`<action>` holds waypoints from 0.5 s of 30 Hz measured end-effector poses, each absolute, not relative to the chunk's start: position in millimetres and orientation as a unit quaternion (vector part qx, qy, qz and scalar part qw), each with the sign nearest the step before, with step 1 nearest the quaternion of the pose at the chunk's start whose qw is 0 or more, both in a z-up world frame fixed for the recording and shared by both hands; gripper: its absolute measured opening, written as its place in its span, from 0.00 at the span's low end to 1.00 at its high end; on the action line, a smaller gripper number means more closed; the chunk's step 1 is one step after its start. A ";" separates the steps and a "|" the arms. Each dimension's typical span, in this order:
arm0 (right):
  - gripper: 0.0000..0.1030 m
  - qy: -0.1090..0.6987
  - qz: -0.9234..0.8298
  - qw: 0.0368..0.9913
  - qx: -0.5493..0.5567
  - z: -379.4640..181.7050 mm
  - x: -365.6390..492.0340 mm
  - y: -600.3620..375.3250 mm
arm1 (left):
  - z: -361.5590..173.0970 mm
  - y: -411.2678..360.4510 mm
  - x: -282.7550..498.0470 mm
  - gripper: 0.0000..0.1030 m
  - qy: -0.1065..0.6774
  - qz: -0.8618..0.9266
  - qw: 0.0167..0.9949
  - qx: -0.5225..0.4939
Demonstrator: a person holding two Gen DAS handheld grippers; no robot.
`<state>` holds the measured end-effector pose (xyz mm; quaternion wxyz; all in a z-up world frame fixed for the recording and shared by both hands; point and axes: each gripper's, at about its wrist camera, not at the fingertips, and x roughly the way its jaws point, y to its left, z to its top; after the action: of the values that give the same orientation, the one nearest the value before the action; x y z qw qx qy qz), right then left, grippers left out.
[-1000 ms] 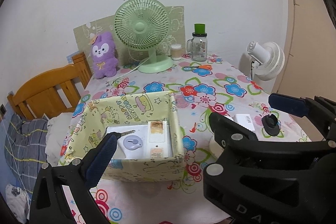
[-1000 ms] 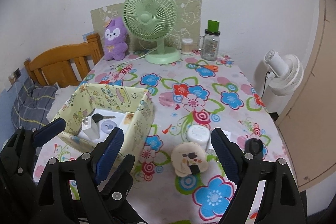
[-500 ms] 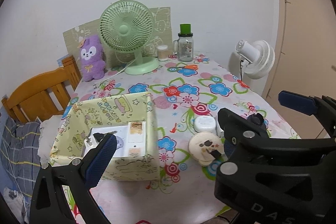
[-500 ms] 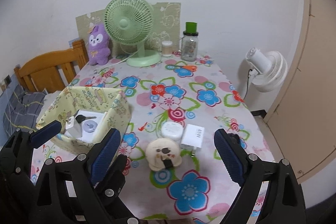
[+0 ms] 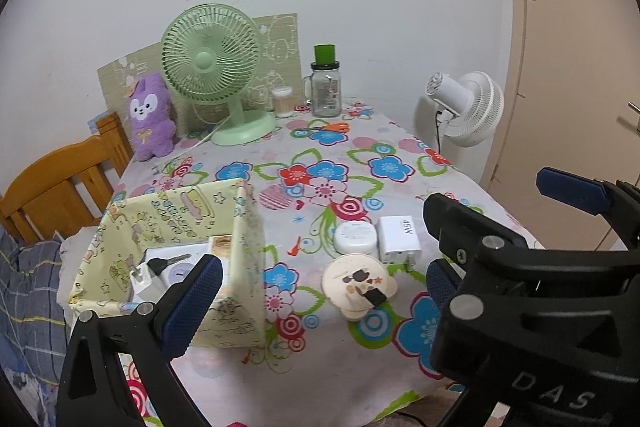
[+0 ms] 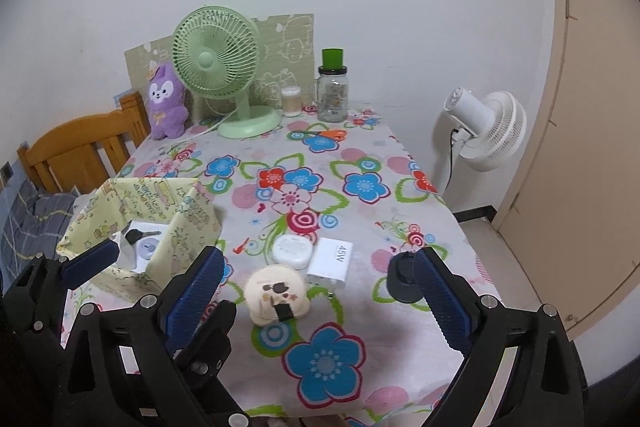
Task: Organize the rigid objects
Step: 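Withdraw both open tools from the box back toward the table items, then move the left tool to the beige round compact while the right tool approaches the white plug charger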
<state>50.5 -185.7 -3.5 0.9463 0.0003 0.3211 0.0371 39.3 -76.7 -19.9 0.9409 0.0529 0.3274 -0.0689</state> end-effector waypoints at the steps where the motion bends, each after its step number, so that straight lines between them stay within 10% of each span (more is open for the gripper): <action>1: 0.94 0.320 0.036 0.947 0.000 -4.0 50.5 -187.9 | -21.0 -79.2 39.8 1.00 0.328 -0.072 0.941 0.054; 15: 0.94 0.325 0.041 0.945 -0.002 -24.0 57.6 -212.9 | -40.8 -99.8 51.7 1.00 0.344 -0.090 0.933 0.056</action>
<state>57.6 -212.9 -24.0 0.9447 -0.0018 0.3254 0.0414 51.7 -99.8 -40.8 0.9331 0.0561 0.3437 -0.0900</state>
